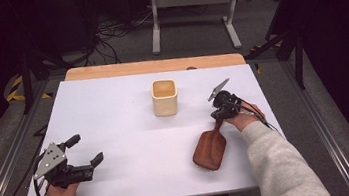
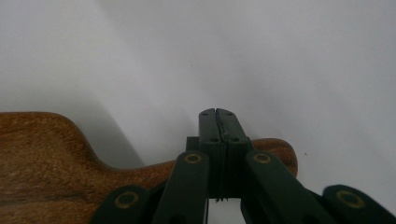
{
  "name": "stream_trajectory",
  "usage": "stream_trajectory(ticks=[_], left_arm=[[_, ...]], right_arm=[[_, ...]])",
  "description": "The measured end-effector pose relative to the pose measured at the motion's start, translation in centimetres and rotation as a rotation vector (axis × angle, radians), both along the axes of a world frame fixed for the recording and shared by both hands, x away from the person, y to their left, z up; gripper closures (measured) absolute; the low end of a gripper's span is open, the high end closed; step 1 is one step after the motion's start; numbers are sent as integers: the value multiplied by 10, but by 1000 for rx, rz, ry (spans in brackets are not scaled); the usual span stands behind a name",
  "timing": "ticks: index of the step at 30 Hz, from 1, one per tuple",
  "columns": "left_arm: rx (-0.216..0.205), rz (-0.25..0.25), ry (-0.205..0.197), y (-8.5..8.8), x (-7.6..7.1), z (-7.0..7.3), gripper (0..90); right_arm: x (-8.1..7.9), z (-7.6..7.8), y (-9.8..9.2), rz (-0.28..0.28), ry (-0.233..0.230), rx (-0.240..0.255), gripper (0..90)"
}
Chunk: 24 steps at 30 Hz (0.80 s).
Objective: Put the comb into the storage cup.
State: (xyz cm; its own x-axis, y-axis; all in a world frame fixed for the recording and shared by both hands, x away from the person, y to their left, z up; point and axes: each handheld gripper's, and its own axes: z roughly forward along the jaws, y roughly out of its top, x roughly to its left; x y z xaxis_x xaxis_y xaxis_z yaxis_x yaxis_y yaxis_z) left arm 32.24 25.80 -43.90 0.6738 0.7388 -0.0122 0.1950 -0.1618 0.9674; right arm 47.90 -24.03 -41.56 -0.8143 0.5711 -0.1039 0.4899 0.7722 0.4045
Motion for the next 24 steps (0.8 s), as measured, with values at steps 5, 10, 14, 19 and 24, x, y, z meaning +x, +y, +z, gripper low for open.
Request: stream_trajectory(ticks=[5,10,14,19,24], left_arm=[[1,2,0,0,0,0,28],[1,2,2,0,0,0,27],[1,2,2,0,0,-1,28],[1,3,2,0,0,-1,27],[1,4,2,0,0,-1,27]], right_arm=[[-3,0,-6,-11,6,-8,895],[-7,-1,-12,-20,16,-19,896],[-11,-2,-18,-31,24,-25,896],[-17,-3,-23,-32,29,-30,896],[-24,-3,-28,-34,36,-41,895]])
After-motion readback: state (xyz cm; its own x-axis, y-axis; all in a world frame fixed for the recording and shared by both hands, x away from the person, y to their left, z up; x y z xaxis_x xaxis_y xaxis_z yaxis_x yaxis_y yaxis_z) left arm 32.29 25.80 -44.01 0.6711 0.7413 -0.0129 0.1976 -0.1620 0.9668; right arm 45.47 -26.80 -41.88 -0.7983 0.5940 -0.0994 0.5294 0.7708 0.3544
